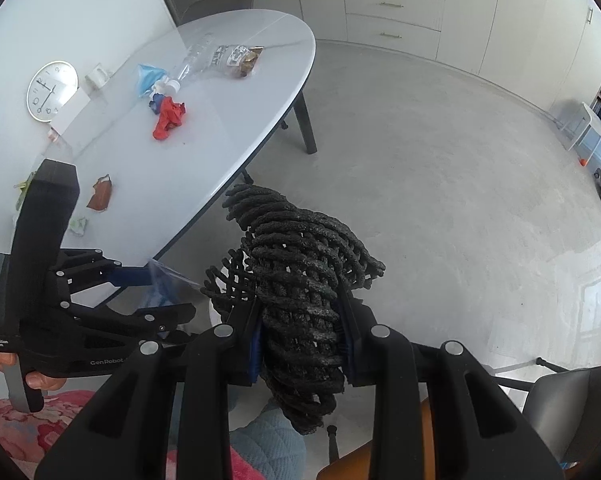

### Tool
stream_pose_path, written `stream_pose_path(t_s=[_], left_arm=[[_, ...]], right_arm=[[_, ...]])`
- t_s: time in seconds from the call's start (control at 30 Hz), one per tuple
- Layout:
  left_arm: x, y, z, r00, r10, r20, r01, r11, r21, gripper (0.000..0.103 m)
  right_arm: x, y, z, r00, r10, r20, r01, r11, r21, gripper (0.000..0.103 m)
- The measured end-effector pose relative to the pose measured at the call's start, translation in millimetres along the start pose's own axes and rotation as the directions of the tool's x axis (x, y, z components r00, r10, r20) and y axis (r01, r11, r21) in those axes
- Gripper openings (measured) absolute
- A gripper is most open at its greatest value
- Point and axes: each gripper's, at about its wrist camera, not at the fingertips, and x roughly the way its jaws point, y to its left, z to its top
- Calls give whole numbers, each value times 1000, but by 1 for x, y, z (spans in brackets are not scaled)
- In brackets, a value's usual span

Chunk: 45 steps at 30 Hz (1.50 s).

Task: Collect trash
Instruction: 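Carry both items to the bin and open the left tool to drop the box, then lower the mesh net into the bin and open the right tool, then grasp the brown snack wrapper with the left tool while the right tool grasps the crumpled red paper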

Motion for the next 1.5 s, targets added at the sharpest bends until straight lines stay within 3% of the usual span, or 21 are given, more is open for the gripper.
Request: stream_pose_path(t_s=[0.27,0.47,0.6,0.87,0.93,1.1,1.3,1.5], left_arm=[[-3,2,3,999,40,-13,-40,999,-35,73],[-37,18,4,991,114,65,-108,991,-82,83],[-69,35,-3,974,182,135,-165,978,-129,91],[-106,76,-26,959,229,167,-184,951,-248,95],[-111,87,-33,956,237,171,-184,942,-280,95],[-122,115,-48,947,270,172,-196,914,-356,95],[-151,155,-67,927,309,215,-180,865,-469,95],[-168,184,-91,910,346,227,-168,810,-561,95]], right_arm=[[12,-6,3,999,40,-20,-40,999,1,31],[19,-2,2,998,58,-29,-59,997,-48,31],[36,11,1,996,72,-60,-77,993,-85,34],[72,42,-4,986,103,-132,-122,982,-141,70],[76,47,-3,986,92,-138,-112,983,-147,85],[74,53,4,989,68,-129,-88,985,-152,93],[43,59,28,995,81,-56,-89,984,-157,101],[22,75,56,994,105,-8,-104,974,-201,101]])
